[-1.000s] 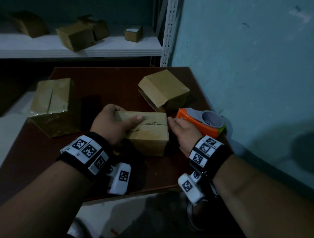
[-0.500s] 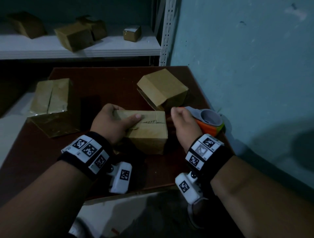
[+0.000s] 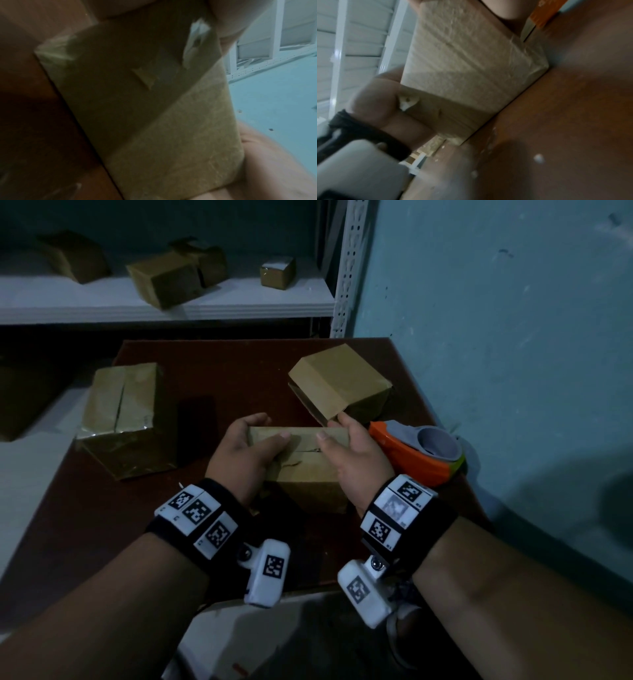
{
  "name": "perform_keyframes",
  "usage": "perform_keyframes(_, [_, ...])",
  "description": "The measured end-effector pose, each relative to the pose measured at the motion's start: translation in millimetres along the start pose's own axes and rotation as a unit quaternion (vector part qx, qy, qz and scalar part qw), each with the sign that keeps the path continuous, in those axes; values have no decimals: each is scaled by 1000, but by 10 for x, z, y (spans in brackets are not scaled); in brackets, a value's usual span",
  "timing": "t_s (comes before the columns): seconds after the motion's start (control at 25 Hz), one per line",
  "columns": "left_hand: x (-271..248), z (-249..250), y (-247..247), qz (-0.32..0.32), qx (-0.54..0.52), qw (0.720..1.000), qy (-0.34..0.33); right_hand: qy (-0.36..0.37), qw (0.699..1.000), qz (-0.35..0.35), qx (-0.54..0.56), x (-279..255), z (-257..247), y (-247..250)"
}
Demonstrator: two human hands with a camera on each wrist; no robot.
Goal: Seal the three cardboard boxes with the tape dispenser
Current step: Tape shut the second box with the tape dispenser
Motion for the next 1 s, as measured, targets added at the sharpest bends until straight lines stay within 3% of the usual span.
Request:
perform_keyframes(0.12, [41, -1, -18, -18, 17, 1000, 2, 3, 1000, -10, -26, 83, 33, -26])
perform_keyframes(0.32, [23, -26, -6, -5, 14, 998, 68, -2, 1000, -7, -30, 49, 19, 7])
perform_keyframes(0.44, [27, -42, 161, 99, -80, 990, 67, -25, 1000, -8, -15, 19, 14, 22])
perform_keyframes(0.6, [-67, 55, 101, 77, -118, 990, 27, -53, 998, 43, 20, -78, 17, 102])
perform_keyframes(0.68, [-100, 26, 150, 101, -167, 981, 18, -56, 996, 69, 30, -114, 31, 149])
perform_keyframes(0.88, [-126, -98, 250, 101, 51, 993, 18, -64, 994, 94, 2, -162, 74, 274])
perform_keyframes(1.0, [-160, -51, 251, 124, 102, 987, -29, -51, 995, 84, -34, -201, 84, 338])
Point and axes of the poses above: each hand's wrist, its own x-axis towards the middle knuckle, its own y-axis out of the back of the hand, z = x × y, the point moved 10 cm from there along x, towards the middle knuckle, and after that the axes turned 7 degrees about -x, right-handed, at the moved point
